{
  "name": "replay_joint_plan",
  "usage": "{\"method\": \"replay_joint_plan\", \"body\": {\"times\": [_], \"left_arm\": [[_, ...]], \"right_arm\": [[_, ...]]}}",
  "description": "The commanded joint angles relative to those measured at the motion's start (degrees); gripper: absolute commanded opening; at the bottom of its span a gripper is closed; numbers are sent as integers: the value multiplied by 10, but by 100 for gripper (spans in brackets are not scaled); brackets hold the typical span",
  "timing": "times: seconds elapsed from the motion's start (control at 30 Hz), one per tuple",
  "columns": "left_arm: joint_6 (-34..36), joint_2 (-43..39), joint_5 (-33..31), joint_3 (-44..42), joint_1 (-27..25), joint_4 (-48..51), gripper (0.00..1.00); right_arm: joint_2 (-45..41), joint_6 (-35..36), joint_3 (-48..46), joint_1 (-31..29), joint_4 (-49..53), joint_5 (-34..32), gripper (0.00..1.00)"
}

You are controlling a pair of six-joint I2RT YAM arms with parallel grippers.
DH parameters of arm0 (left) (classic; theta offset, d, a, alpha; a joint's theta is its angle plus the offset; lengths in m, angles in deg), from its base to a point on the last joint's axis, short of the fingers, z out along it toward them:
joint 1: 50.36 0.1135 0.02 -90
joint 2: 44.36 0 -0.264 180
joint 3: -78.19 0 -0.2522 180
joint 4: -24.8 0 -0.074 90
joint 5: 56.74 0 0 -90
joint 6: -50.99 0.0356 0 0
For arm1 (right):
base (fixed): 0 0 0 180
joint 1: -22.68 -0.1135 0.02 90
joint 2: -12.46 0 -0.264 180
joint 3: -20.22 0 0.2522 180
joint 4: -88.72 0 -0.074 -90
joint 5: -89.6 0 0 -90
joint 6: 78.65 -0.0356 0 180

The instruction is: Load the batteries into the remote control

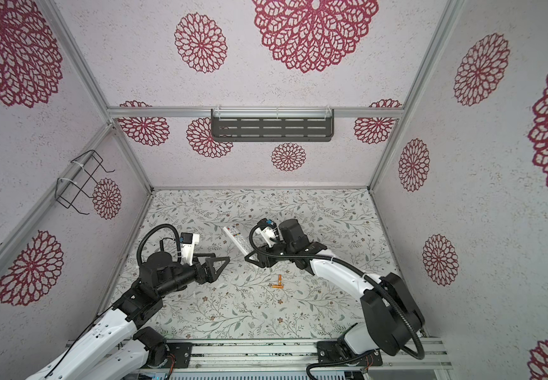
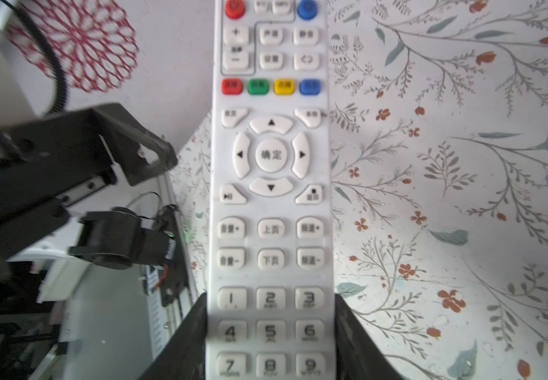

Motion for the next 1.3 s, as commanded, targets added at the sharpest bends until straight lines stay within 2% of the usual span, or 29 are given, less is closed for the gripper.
{"method": "replay_joint_plan", "body": {"times": [0.0, 0.13, 0.2, 0.33, 0.53, 0.9, 1.03, 1.17, 1.27], "left_arm": [[18, 11, 60, -2, -1, -93, 97], [31, 29, 78, 13, -1, -128, 97], [44, 40, 84, 27, -1, -134, 97], [52, 63, 113, 54, 3, -163, 97], [27, 93, 175, 82, 16, -236, 97], [-36, 133, 226, 101, 74, -324, 97], [-76, 157, 249, 99, 84, -386, 97], [-95, 178, 267, 108, 86, -408, 99], [-110, 189, 283, 111, 86, -429, 90]], "right_arm": [[-40, -87, 14, 5, -82, 111, 31], [-63, -126, 11, 5, -118, 161, 30], [-75, -172, 1, 6, -176, 189, 30], [-89, -229, -9, 5, -239, 206, 30], [-99, -245, -17, 4, -251, 215, 30], [-115, -282, -44, -9, -321, 225, 30], [-116, -281, -48, -17, -324, 227, 30], [-116, -275, -46, -22, -322, 225, 30], [-111, -269, -52, -22, -318, 221, 30]]}}
